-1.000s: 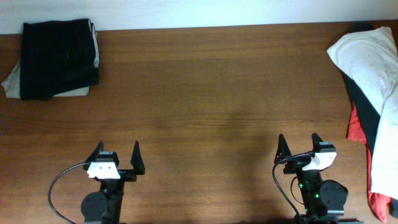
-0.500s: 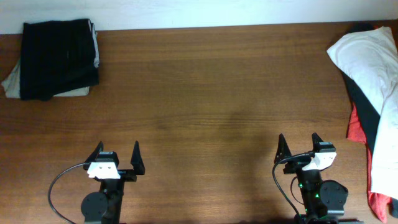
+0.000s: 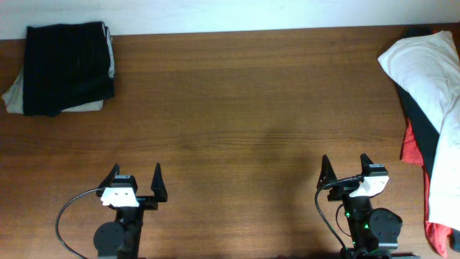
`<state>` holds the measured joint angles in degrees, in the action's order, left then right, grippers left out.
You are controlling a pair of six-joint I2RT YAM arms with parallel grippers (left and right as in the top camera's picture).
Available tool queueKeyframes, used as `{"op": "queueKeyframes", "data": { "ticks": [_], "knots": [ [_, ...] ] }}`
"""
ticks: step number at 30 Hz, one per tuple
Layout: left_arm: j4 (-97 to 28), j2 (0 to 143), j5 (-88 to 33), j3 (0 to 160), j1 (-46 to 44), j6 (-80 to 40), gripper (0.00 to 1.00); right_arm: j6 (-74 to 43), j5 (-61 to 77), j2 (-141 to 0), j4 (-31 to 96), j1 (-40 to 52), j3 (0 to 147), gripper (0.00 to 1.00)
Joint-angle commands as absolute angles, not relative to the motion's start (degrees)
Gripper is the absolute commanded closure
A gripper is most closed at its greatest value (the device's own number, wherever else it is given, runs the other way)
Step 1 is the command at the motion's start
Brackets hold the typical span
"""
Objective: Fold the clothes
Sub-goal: 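Reach the right gripper to the white shirt pile at right edge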
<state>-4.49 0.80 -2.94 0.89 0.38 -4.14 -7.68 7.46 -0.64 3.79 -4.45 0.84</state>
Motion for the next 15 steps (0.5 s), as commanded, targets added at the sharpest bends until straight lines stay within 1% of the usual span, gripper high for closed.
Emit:
{"op": "queueKeyframes", "data": {
  "ticks": [1, 7, 8, 9, 11, 13, 15],
  "knots": [
    [-4.5, 0.8, -2.5, 0.5, 0.1, -3.6, 0.01, -7.7, 7.0, -0.4, 3.8, -4.1, 0.3, 0.01],
    [-4.6, 0.8, -2.5, 0.5, 0.1, -3.6, 0.01, -7.7, 7.0, -0.4, 3.7, -4.1, 0.3, 0.01],
    [-4.5, 0.8, -2.5, 0.5, 0.1, -3.6, 0.01, -8.8, 7.6, -0.4, 1.7, -4.1, 0.3, 0.02],
    [-4.5, 0.8, -2.5, 0.5, 0.1, -3.6, 0.01, -14.5, 13.0, -0.4, -0.8, -4.1, 0.3, 0.01],
    [-4.5, 0.8, -2.5, 0.5, 0.1, -3.6, 0.01, -24.8, 28.0, -0.4, 0.0, -4.1, 0.3, 0.01],
    [-4.5, 0.8, -2.5, 0.5, 0.1, -3.6, 0.01, -30.6, 31.6, -0.4, -0.9, -4.1, 0.3, 0.01],
    [-4.5, 0.8, -2.5, 0.5, 0.1, -3.6, 0.01, -33.0, 31.2, -0.4, -4.3, -4.1, 0.3, 0.01]
  ]
}}
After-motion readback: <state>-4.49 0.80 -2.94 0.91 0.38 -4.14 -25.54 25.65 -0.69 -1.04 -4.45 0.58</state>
